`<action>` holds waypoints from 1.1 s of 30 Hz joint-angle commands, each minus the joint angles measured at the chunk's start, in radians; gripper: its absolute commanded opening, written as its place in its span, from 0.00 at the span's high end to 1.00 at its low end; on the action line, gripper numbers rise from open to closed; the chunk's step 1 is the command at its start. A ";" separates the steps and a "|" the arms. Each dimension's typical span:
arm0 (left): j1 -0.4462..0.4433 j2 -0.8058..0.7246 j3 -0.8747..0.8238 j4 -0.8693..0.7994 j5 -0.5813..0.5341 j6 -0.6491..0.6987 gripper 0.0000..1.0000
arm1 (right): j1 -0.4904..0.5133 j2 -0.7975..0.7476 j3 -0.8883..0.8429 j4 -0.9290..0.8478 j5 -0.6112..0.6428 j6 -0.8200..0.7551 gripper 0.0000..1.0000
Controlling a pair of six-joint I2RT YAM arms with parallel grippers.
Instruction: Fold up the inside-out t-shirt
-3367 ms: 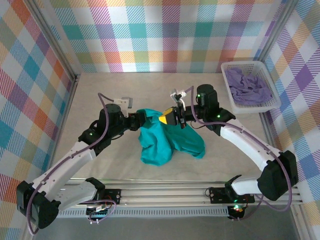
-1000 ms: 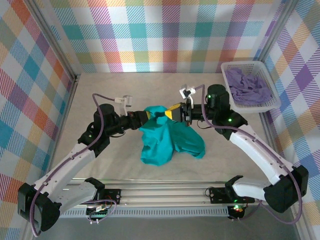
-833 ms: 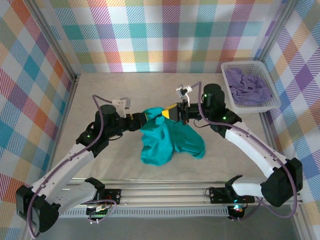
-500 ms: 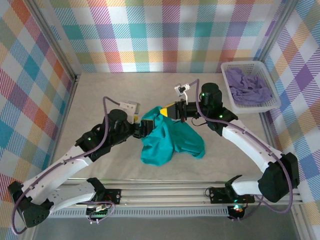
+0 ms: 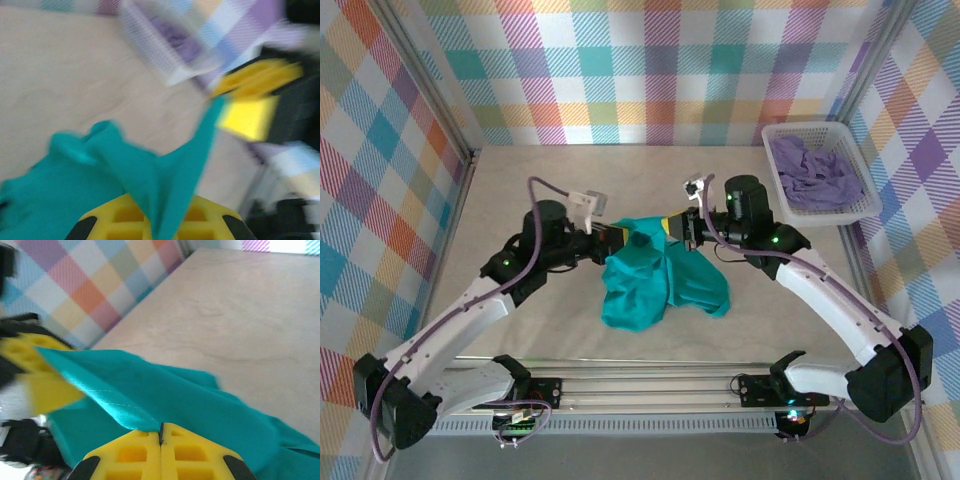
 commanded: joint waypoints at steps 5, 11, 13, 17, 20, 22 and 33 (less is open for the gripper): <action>0.029 -0.033 -0.096 0.351 0.353 -0.185 1.00 | 0.035 -0.004 0.048 -0.108 0.182 -0.176 0.81; 0.029 -0.008 -0.095 0.375 0.341 -0.201 1.00 | 0.042 -0.205 -0.075 -0.106 0.037 -0.319 0.63; 0.029 -0.002 -0.095 0.377 0.338 -0.203 1.00 | 0.041 -0.248 -0.118 -0.080 -0.070 -0.326 0.61; 0.029 0.003 -0.094 0.368 0.341 -0.193 1.00 | 0.070 -0.204 -0.130 0.010 -0.309 -0.301 0.64; 0.029 0.000 -0.096 0.359 0.339 -0.183 1.00 | 0.092 -0.116 -0.103 0.085 -0.345 -0.236 0.66; 0.029 0.000 -0.097 0.355 0.336 -0.180 1.00 | 0.094 -0.058 -0.076 0.088 -0.343 -0.229 0.67; 0.029 -0.021 -0.089 0.290 0.303 -0.145 1.00 | 0.093 0.014 -0.077 0.167 -0.433 -0.200 0.97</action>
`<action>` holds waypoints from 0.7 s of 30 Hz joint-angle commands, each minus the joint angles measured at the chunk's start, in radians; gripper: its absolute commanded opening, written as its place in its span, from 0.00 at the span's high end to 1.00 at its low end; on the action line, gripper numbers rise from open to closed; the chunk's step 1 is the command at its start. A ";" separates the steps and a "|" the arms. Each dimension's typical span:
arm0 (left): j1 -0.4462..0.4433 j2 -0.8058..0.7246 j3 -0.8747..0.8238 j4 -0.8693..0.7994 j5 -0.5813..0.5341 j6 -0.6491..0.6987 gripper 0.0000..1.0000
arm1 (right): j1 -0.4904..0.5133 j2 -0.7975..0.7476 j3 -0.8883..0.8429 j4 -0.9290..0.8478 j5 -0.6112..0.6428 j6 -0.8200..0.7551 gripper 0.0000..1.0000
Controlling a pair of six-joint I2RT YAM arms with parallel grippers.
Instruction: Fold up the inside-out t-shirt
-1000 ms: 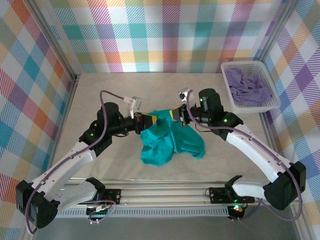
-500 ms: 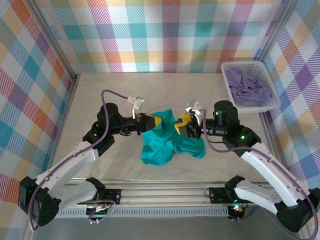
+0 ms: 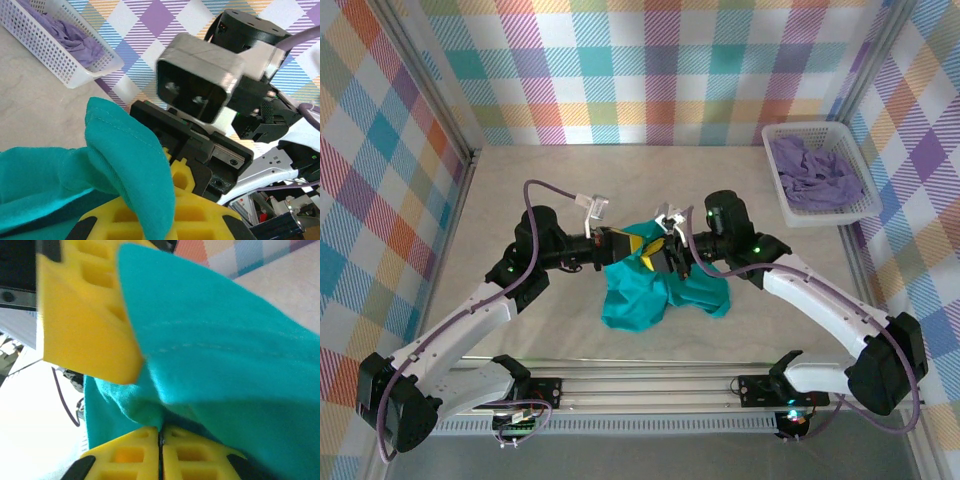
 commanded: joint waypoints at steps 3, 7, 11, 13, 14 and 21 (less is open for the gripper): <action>0.011 -0.026 0.011 -0.034 -0.046 0.043 1.00 | -0.001 -0.042 0.004 0.034 -0.064 -0.017 1.00; 0.011 -0.036 0.016 -0.082 -0.118 0.055 1.00 | -0.001 -0.088 0.005 -0.043 -0.023 -0.067 1.00; 0.011 -0.060 0.012 -0.125 -0.201 0.076 0.94 | -0.001 -0.124 0.008 -0.064 -0.003 -0.074 1.00; 0.012 -0.071 0.006 -0.135 -0.225 0.082 0.86 | -0.001 -0.126 0.015 -0.059 0.012 -0.056 1.00; 0.012 -0.077 0.005 -0.144 -0.238 0.086 0.80 | -0.002 -0.123 0.022 -0.057 0.027 -0.048 1.00; 0.011 -0.120 -0.021 -0.210 -0.257 0.138 0.56 | 0.014 -0.124 0.074 -0.072 0.179 -0.016 1.00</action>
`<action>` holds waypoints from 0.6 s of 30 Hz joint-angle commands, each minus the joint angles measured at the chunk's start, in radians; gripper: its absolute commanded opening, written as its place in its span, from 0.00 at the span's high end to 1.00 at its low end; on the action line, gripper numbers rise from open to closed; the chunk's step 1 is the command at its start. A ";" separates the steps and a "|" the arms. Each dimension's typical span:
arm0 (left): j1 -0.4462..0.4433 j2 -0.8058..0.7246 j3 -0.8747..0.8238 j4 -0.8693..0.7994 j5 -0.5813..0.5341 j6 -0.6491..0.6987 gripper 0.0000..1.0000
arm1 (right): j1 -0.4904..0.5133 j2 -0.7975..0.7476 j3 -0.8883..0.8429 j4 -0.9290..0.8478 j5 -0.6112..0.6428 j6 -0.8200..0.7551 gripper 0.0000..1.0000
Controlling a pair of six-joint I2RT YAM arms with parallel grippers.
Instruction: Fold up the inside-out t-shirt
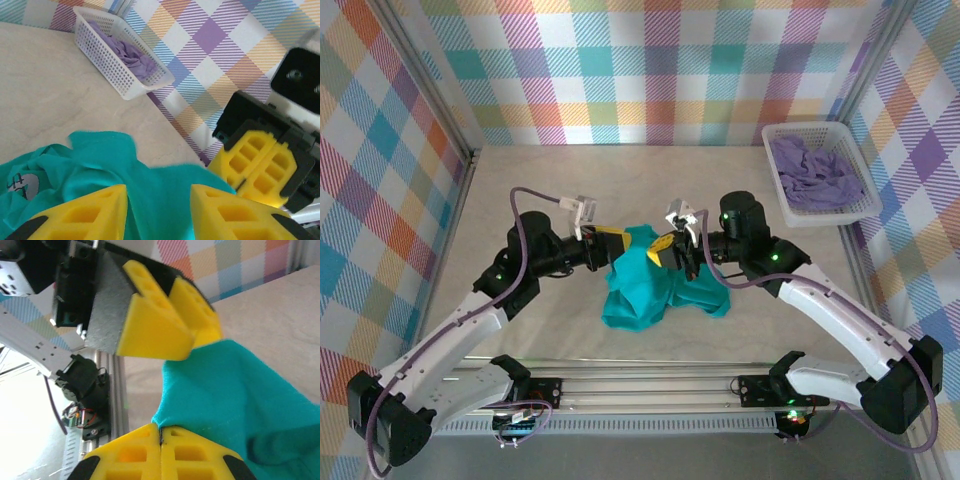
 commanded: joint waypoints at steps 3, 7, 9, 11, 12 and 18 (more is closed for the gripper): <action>0.004 -0.042 -0.037 -0.035 0.009 0.069 0.46 | 0.028 0.016 0.116 -0.066 0.131 0.013 1.00; -0.043 -0.026 -0.029 -0.073 -0.048 0.132 0.37 | 0.078 0.065 0.205 -0.136 0.204 0.019 1.00; -0.067 0.001 -0.007 -0.086 -0.067 0.162 0.36 | 0.090 0.082 0.226 -0.137 0.204 0.048 1.00; -0.078 0.032 0.013 -0.088 -0.101 0.182 0.39 | 0.091 0.086 0.224 -0.113 0.174 0.075 1.00; -0.078 0.042 0.015 -0.080 -0.114 0.183 0.44 | 0.092 0.086 0.220 -0.096 0.154 0.086 1.00; -0.064 0.022 -0.036 0.015 -0.143 0.201 1.00 | 0.061 0.042 0.186 -0.114 0.078 0.060 0.70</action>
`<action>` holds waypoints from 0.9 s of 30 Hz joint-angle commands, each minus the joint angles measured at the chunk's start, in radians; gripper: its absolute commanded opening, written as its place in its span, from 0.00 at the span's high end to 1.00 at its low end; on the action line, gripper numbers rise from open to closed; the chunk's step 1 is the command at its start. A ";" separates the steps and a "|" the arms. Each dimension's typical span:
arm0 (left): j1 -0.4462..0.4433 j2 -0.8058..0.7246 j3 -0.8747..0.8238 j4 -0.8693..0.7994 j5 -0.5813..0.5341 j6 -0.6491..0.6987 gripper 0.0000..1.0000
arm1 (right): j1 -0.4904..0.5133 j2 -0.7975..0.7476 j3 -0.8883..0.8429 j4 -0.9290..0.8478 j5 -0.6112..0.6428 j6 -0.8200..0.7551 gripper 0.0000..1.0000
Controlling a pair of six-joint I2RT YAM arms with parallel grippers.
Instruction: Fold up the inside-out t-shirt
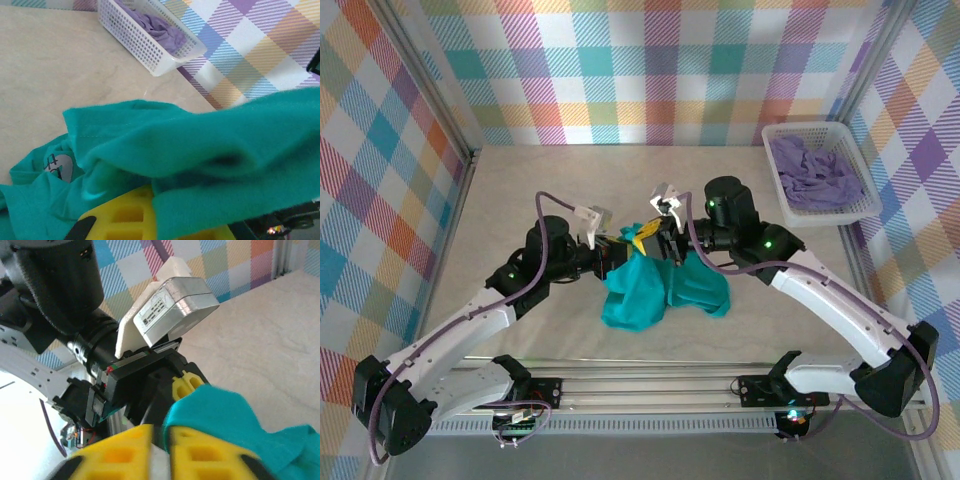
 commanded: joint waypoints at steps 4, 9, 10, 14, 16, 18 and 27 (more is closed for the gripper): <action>0.045 -0.111 -0.106 0.195 0.054 0.015 1.00 | -0.166 -0.117 -0.146 0.076 -0.053 0.047 0.54; 0.049 -0.148 -0.138 0.257 0.103 0.003 1.00 | -0.224 -0.022 -0.213 0.169 -0.150 0.101 0.45; 0.049 -0.149 -0.140 0.258 0.103 0.001 1.00 | -0.220 0.008 -0.227 0.219 -0.205 0.122 0.38; 0.049 -0.159 -0.154 0.276 0.130 -0.001 1.00 | -0.182 0.110 -0.243 0.381 -0.296 0.157 0.31; 0.049 -0.171 -0.165 0.287 0.135 -0.001 1.00 | -0.181 0.158 -0.226 0.418 -0.327 0.171 0.29; 0.050 -0.189 -0.171 0.292 0.136 0.007 1.00 | -0.181 0.207 -0.213 0.447 -0.363 0.182 0.28; 0.049 -0.241 -0.183 0.269 0.058 0.038 1.00 | -0.165 0.264 -0.189 0.519 -0.521 0.195 0.82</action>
